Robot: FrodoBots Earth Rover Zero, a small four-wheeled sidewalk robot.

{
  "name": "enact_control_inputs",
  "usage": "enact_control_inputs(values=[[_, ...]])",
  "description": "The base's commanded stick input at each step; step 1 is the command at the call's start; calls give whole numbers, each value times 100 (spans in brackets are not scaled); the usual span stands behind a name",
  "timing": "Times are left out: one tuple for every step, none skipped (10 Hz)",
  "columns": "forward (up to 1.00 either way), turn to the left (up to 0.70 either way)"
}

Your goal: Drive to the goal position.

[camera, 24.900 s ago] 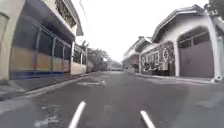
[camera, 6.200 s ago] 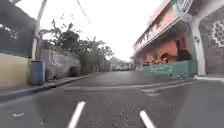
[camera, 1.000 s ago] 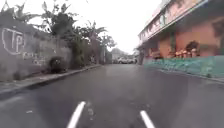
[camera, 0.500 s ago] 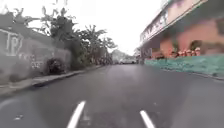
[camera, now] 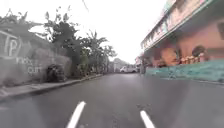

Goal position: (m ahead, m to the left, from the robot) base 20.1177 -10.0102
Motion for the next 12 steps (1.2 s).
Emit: enact_control_inputs(values=[[70,0],[70,0],[70,0],[70,0],[70,0],[70,0],[70,-2],[70,-7],[70,-26],[70,-35],[70,-35],[70,-13]])
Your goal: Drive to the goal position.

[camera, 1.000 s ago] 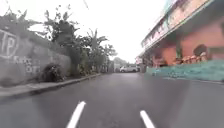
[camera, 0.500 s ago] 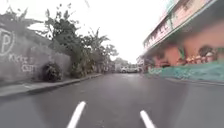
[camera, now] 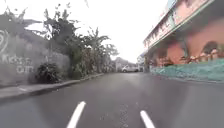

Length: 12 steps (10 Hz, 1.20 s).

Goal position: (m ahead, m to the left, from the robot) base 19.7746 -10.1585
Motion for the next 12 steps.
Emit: enact_control_inputs(values=[[70,0],[70,0],[70,0],[70,0],[70,0],[70,0],[70,0],[70,0],[70,0],[70,0],[70,0],[70,0]])
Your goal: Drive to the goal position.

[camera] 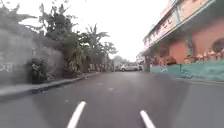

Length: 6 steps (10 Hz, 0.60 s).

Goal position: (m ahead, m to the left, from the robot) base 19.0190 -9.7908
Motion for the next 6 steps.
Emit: enact_control_inputs(values=[[70,0],[70,0],[70,0],[70,0],[70,0],[70,0]])
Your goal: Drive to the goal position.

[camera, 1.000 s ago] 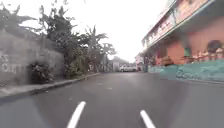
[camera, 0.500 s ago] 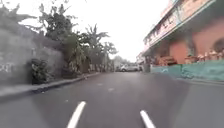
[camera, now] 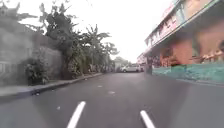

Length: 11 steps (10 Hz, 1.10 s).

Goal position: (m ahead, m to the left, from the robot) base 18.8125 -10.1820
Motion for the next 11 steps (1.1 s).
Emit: enact_control_inputs(values=[[70,0],[70,0],[70,0],[70,0],[70,0],[70,-26],[70,-35],[70,-35],[70,-35],[70,-35],[70,-35]])
